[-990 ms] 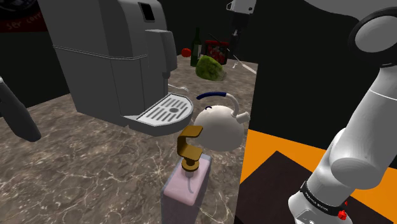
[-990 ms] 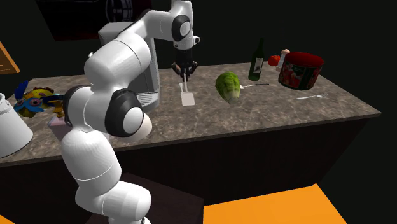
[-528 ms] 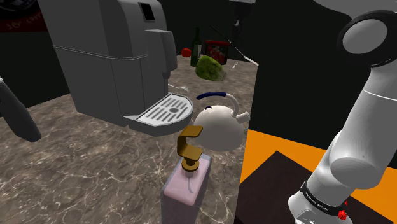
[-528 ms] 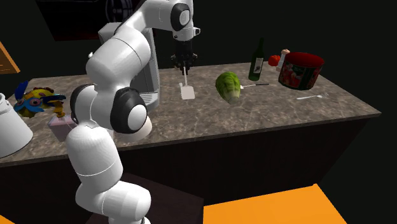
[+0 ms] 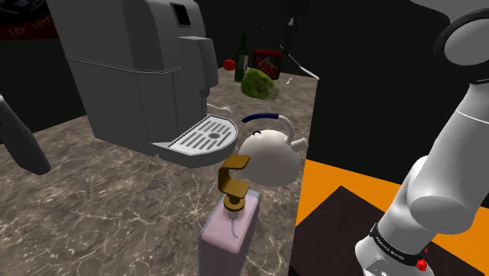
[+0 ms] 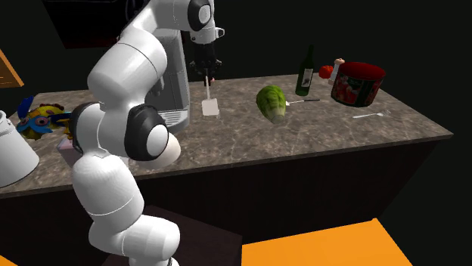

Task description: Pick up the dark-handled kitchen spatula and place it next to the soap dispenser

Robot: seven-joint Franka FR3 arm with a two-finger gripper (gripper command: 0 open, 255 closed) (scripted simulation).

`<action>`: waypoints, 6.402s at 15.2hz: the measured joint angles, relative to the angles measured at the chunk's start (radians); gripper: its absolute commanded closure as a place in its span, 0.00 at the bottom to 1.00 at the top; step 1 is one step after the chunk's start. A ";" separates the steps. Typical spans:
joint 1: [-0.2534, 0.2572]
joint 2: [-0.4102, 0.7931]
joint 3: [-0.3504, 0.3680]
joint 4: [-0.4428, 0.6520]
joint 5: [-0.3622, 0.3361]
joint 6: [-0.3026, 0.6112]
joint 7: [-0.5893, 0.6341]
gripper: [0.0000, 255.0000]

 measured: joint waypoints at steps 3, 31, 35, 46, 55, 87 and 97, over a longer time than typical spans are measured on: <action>0.039 -0.084 0.041 -0.105 -0.017 0.024 0.074 1.00; 0.272 -0.292 0.453 -0.341 0.028 0.067 0.720 1.00; 0.274 -0.321 0.452 -0.423 0.036 0.121 0.717 1.00; 0.280 -0.374 0.451 -0.627 0.049 0.273 0.707 1.00; 0.287 -0.401 0.457 -0.769 0.059 0.389 0.705 1.00; 0.294 -0.352 0.490 -1.119 0.068 0.796 0.707 1.00; 0.294 -0.351 0.490 -1.128 0.069 0.797 0.707 0.00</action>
